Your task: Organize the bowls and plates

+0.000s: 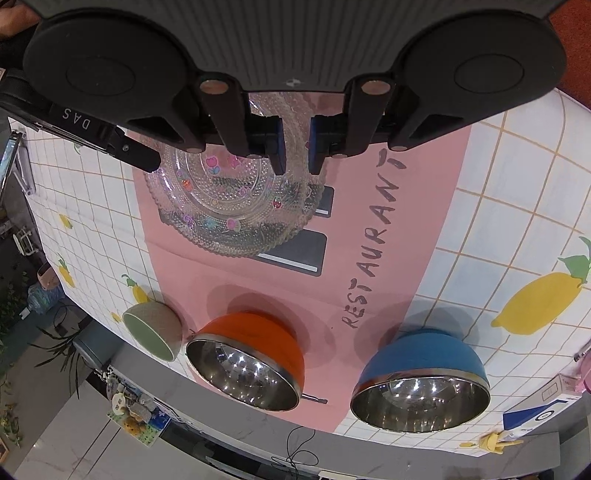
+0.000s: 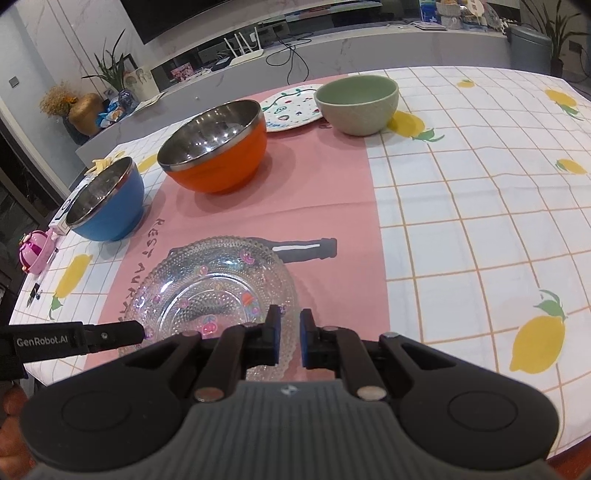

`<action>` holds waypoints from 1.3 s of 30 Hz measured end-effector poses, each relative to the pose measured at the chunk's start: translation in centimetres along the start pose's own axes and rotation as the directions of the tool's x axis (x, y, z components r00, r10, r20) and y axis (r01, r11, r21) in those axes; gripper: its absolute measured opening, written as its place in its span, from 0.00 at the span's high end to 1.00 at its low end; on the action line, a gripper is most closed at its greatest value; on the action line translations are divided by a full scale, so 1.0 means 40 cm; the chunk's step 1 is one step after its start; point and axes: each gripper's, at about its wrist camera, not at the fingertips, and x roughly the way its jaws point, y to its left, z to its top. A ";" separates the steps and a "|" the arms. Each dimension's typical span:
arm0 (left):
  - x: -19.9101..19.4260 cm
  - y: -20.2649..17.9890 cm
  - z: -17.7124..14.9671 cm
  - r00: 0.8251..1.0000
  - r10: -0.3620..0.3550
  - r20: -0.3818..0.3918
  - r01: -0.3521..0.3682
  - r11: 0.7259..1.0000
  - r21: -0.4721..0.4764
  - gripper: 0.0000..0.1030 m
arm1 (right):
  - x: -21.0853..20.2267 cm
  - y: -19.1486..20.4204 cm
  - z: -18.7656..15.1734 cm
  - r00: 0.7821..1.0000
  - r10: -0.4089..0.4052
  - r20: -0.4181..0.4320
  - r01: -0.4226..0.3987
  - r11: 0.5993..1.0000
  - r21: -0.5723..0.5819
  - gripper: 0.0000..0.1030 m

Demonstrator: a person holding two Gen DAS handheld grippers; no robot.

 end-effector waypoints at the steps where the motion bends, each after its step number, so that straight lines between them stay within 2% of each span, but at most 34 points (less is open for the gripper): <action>1: 0.000 0.001 0.000 1.000 -0.003 0.000 0.003 1.000 -0.003 0.87 | 0.000 -0.001 -0.001 1.000 0.003 0.001 -0.003 1.000 0.000 0.92; 7: -0.009 0.008 0.000 1.000 -0.011 0.008 0.011 1.000 -0.017 0.87 | -0.001 -0.006 -0.002 1.000 0.021 -0.004 -0.021 1.000 0.004 0.89; 12: -0.036 0.010 0.004 0.997 0.043 0.061 -0.044 0.999 0.017 0.85 | -0.006 -0.019 -0.001 1.000 0.023 -0.006 -0.022 0.999 0.024 0.86; 16: -0.033 0.038 0.006 0.997 0.034 0.067 -0.032 0.999 -0.029 0.73 | -0.011 -0.034 -0.002 0.999 0.037 -0.012 -0.037 0.997 0.061 0.86; 22: -0.006 0.061 -0.004 0.999 -0.046 0.021 0.048 0.994 -0.097 0.75 | -0.012 -0.037 -0.006 0.998 0.067 -0.021 -0.065 0.993 0.094 0.97; 24: -0.001 0.056 -0.007 0.999 -0.046 0.012 0.047 0.995 -0.090 0.82 | -0.010 -0.031 -0.007 0.998 0.064 -0.025 -0.062 0.994 0.088 0.97; 31: -0.004 0.045 -0.006 1.000 -0.025 0.011 0.026 0.997 -0.067 0.84 | -0.009 -0.034 -0.006 0.997 0.074 -0.034 -0.070 0.993 0.099 0.96; 35: -0.035 0.034 0.020 0.999 0.012 0.052 -0.011 1.000 -0.020 0.83 | -0.028 -0.042 0.013 0.998 0.060 -0.016 -0.058 0.993 0.099 0.92; 39: -0.071 0.013 0.066 0.996 -0.009 0.085 0.006 0.999 0.034 0.83 | -0.049 -0.052 0.050 0.998 0.065 0.005 -0.065 0.993 0.101 0.90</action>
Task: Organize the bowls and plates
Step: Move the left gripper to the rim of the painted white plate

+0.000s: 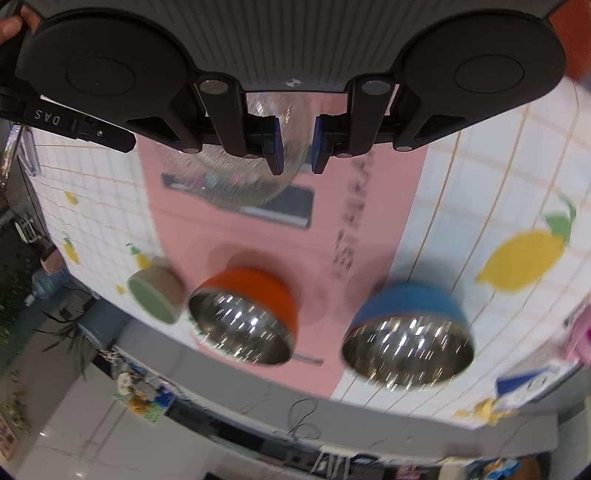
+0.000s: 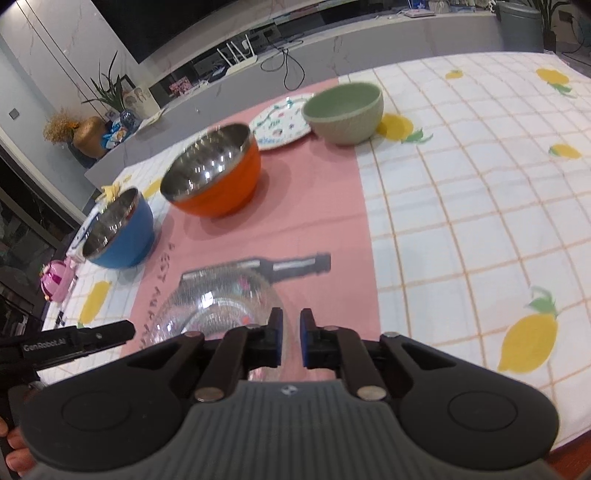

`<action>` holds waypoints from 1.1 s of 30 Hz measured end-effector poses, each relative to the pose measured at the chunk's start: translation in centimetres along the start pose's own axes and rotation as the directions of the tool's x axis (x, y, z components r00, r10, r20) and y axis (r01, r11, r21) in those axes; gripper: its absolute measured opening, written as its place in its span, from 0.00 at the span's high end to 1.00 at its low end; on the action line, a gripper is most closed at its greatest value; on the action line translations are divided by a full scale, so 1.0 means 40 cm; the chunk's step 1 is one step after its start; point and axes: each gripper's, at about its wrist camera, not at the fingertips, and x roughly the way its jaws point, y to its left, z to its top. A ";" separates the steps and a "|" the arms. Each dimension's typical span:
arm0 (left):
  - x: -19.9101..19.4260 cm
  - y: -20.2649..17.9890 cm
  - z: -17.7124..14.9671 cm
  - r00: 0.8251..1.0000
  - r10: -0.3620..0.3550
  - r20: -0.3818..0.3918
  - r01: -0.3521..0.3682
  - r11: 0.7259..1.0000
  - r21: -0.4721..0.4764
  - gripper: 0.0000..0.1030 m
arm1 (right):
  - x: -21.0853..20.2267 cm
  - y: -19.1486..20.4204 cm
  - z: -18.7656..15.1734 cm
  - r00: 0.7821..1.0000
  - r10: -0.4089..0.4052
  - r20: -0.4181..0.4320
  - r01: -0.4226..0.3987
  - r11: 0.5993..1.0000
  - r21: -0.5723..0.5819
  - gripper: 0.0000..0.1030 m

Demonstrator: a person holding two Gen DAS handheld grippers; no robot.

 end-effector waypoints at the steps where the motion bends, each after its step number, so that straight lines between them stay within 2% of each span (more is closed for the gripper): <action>1: -0.003 -0.008 0.013 1.000 -0.006 0.001 0.006 1.000 0.015 0.83 | -0.005 0.001 0.010 1.000 0.000 0.006 0.000 1.000 -0.003 0.90; 3: -0.009 -0.028 0.040 1.000 -0.021 0.002 0.021 0.998 0.051 0.83 | -0.015 0.004 0.031 1.000 -0.002 0.016 0.002 1.000 -0.018 0.88; 4: -0.010 -0.039 0.051 1.000 -0.027 0.002 0.027 0.997 0.069 0.83 | -0.018 0.005 0.041 1.000 -0.003 0.021 0.004 1.000 -0.026 0.83; 6: -0.012 -0.065 0.074 0.999 -0.035 0.001 0.035 0.994 0.100 0.83 | -0.025 0.010 0.064 1.000 -0.009 0.029 0.010 0.999 -0.044 0.79; 16: 0.000 -0.171 0.211 0.998 -0.059 0.016 0.054 0.975 0.217 0.82 | -0.045 0.027 0.189 0.996 -0.064 0.070 0.075 0.985 -0.157 0.77; 22: 0.032 -0.186 0.297 0.998 -0.068 0.014 0.062 0.967 0.246 0.82 | -0.021 0.039 0.272 0.990 -0.115 0.083 0.132 0.962 -0.240 0.72; 27: 0.068 -0.194 0.369 0.996 -0.084 0.009 0.078 0.962 0.261 0.82 | 0.011 0.037 0.351 0.984 -0.136 0.112 0.160 0.955 -0.248 0.67; 30: 0.109 -0.198 0.417 0.996 -0.092 -0.021 0.094 0.962 0.257 0.82 | 0.044 0.047 0.402 0.982 -0.144 0.125 0.173 0.950 -0.260 0.67; 33: 0.153 -0.194 0.461 0.995 -0.086 -0.048 0.095 0.967 0.235 0.78 | 0.078 0.055 0.446 0.981 -0.136 0.137 0.170 0.947 -0.274 0.64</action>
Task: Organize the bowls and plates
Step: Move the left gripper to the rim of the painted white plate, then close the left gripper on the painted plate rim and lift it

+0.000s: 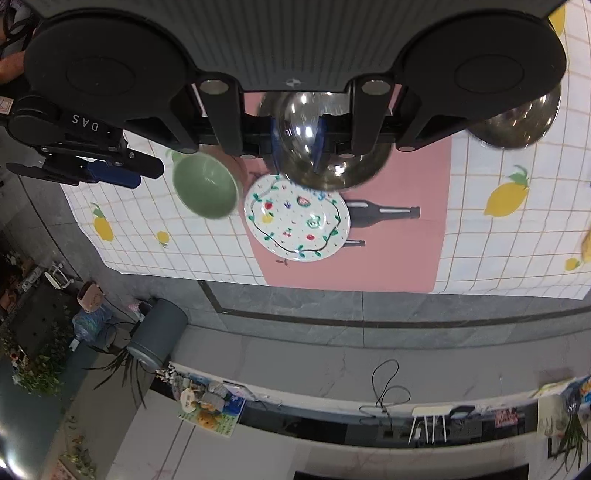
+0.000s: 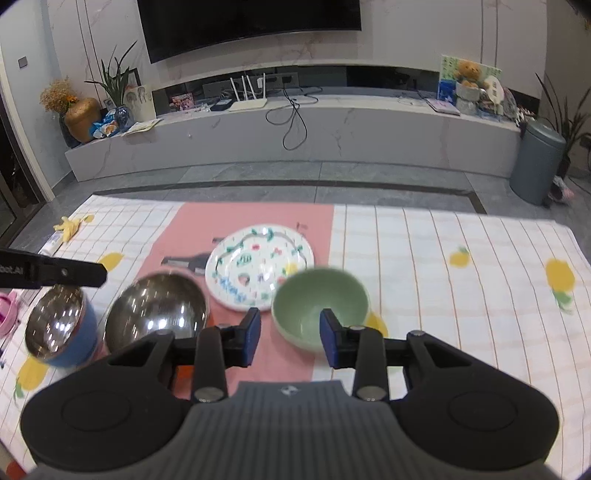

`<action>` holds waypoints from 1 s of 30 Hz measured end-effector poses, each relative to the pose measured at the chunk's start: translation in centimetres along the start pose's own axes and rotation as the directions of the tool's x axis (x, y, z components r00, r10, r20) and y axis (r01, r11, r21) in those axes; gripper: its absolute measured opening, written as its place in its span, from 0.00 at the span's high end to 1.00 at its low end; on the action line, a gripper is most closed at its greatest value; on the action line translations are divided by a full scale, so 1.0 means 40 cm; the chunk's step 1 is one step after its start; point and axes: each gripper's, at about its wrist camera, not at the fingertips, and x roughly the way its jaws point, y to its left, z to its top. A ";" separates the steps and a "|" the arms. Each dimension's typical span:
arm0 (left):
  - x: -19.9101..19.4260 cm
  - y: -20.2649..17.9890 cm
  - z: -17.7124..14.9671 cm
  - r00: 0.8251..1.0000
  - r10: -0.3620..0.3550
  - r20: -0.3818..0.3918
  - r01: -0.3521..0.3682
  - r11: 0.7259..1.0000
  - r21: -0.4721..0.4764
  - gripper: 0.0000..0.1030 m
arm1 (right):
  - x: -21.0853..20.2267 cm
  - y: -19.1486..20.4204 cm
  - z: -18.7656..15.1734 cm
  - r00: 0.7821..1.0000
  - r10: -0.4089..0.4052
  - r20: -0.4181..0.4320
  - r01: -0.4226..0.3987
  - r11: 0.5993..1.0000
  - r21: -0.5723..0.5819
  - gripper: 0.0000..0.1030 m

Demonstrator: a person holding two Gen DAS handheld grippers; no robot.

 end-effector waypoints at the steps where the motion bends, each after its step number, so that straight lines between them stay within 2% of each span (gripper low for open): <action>1: 0.014 0.009 0.015 1.000 -0.002 -0.010 0.002 1.000 -0.008 0.77 | 0.015 -0.002 0.014 1.000 0.002 0.001 -0.002 1.000 -0.002 0.63; 4: 0.057 0.029 0.059 1.000 0.003 -0.027 -0.003 0.999 -0.034 0.77 | 0.067 -0.018 0.054 0.999 0.031 -0.010 -0.031 0.999 0.013 0.63; 6: 0.087 0.038 0.090 1.000 0.003 -0.031 -0.004 0.999 -0.036 0.73 | 0.105 -0.037 0.083 0.998 0.051 -0.026 -0.050 0.998 0.033 0.63; 8: 0.119 0.042 0.121 0.999 0.000 -0.037 -0.001 1.000 -0.012 0.65 | 0.142 -0.062 0.114 0.997 0.064 -0.042 -0.062 0.997 0.056 0.63; 11: 0.177 0.047 0.163 0.998 0.019 -0.062 -0.019 1.000 0.002 0.64 | 0.224 -0.102 0.162 0.988 0.078 -0.137 -0.065 0.993 0.095 0.63; 14: 0.242 0.061 0.188 0.993 0.021 -0.118 -0.026 0.999 -0.039 0.64 | 0.300 -0.131 0.195 0.976 0.079 -0.203 -0.054 0.990 0.126 0.63; 18: 0.333 0.089 0.188 0.980 0.037 -0.195 -0.049 0.997 -0.054 0.64 | 0.382 -0.150 0.211 0.962 0.091 -0.258 -0.057 0.989 0.137 0.64; 22: 0.403 0.139 0.168 0.967 0.047 -0.249 -0.075 0.992 -0.104 0.64 | 0.459 -0.157 0.203 0.938 0.110 -0.328 -0.059 0.985 0.162 0.66; 25: 0.430 0.168 0.157 0.962 0.024 -0.271 -0.068 0.986 -0.153 0.64 | 0.497 -0.163 0.191 0.921 0.148 -0.362 -0.079 0.977 0.199 0.66; 30: 0.457 0.181 0.156 0.951 0.032 -0.309 -0.084 0.984 -0.156 0.64 | 0.528 -0.166 0.176 0.911 0.162 -0.379 -0.081 0.972 0.222 0.66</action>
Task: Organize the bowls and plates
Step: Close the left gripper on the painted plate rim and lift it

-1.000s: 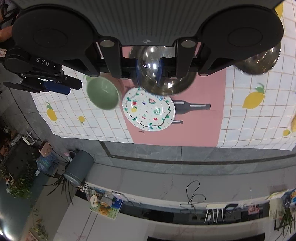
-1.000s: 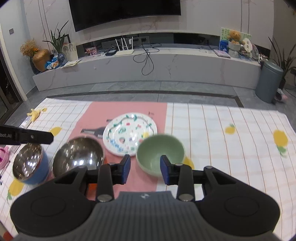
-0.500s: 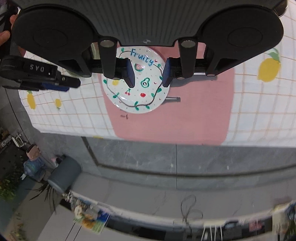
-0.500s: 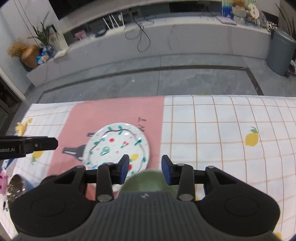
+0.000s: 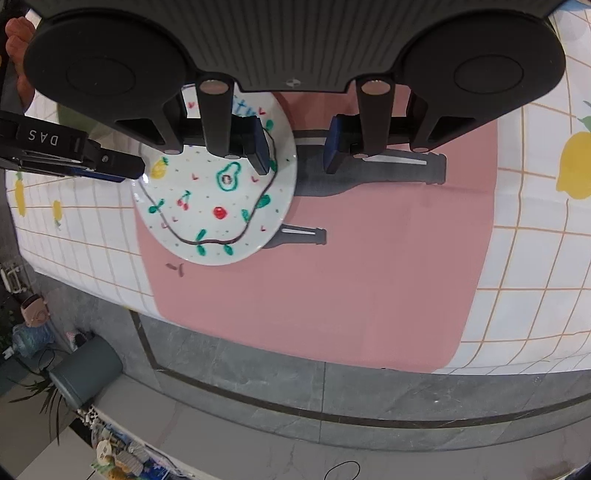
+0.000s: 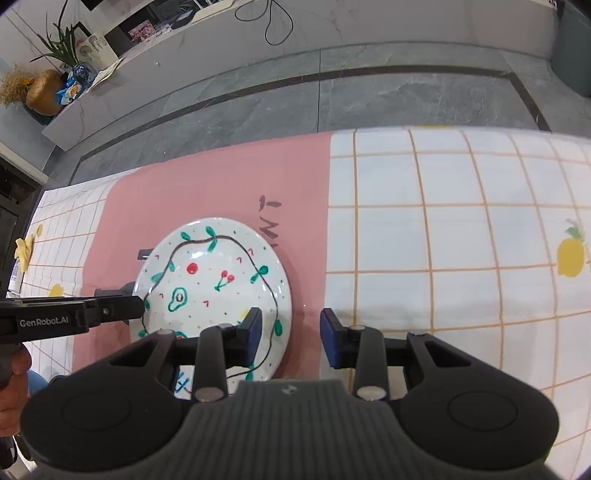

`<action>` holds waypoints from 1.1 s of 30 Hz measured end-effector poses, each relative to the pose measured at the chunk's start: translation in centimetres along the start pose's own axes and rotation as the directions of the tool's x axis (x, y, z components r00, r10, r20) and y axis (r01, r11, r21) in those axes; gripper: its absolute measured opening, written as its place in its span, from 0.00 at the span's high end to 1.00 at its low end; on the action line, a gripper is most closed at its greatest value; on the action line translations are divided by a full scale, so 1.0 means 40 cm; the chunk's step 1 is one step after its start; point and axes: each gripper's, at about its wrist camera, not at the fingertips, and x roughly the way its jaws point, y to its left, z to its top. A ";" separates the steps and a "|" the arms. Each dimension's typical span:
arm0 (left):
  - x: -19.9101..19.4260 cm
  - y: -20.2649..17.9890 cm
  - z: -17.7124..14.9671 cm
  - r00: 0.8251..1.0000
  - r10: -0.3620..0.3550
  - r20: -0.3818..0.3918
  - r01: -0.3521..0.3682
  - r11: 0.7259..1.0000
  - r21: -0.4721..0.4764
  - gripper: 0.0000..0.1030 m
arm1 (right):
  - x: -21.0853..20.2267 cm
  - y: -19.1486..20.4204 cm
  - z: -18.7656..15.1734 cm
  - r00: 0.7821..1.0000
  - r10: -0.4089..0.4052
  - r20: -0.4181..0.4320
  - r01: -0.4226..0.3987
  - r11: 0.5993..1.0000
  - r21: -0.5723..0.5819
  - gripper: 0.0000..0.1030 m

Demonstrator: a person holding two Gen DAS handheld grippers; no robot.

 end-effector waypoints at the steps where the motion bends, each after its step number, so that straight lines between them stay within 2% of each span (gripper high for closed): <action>1: 0.001 0.003 0.003 1.000 -0.001 -0.004 0.001 1.000 -0.009 0.64 | 0.006 -0.004 0.000 1.000 0.006 0.002 -0.006 1.000 0.012 0.67; 4: 0.003 0.003 0.012 1.000 -0.018 -0.012 0.018 1.000 -0.025 0.65 | 0.009 -0.013 0.000 0.999 0.041 0.018 -0.042 0.998 0.051 0.73; 5: 0.004 0.001 0.014 1.000 -0.016 -0.014 0.015 1.000 -0.026 0.69 | 0.010 -0.015 -0.002 0.998 0.055 0.017 -0.056 0.997 0.062 0.75; 6: 0.006 -0.001 0.015 1.000 -0.014 -0.015 0.014 1.000 -0.027 0.70 | 0.013 -0.016 -0.004 0.998 0.064 0.016 -0.065 0.995 0.070 0.81; 8: 0.007 -0.008 0.016 1.000 -0.018 -0.020 0.018 0.999 -0.029 0.79 | 0.014 -0.014 -0.011 0.997 0.070 0.025 -0.071 0.995 0.075 0.83; 10: 0.009 -0.011 0.012 1.000 -0.024 -0.019 0.023 0.999 -0.043 0.80 | 0.013 -0.013 -0.016 0.997 0.062 0.034 -0.064 0.996 0.070 0.88; 14: 0.006 -0.018 0.006 1.000 -0.006 -0.001 0.006 0.998 -0.055 0.81 | 0.012 -0.022 -0.023 0.996 0.068 0.052 -0.073 0.993 0.098 0.89; 20: -0.013 -0.009 0.005 0.999 -0.031 0.038 0.035 0.994 -0.104 0.84 | -0.007 -0.022 -0.032 0.993 0.048 0.106 -0.063 0.989 0.138 0.90; 33: -0.125 -0.011 0.012 0.991 -0.052 0.127 0.067 0.990 -0.122 0.84 | -0.108 0.015 -0.036 0.976 0.071 0.204 -0.106 0.981 0.165 0.91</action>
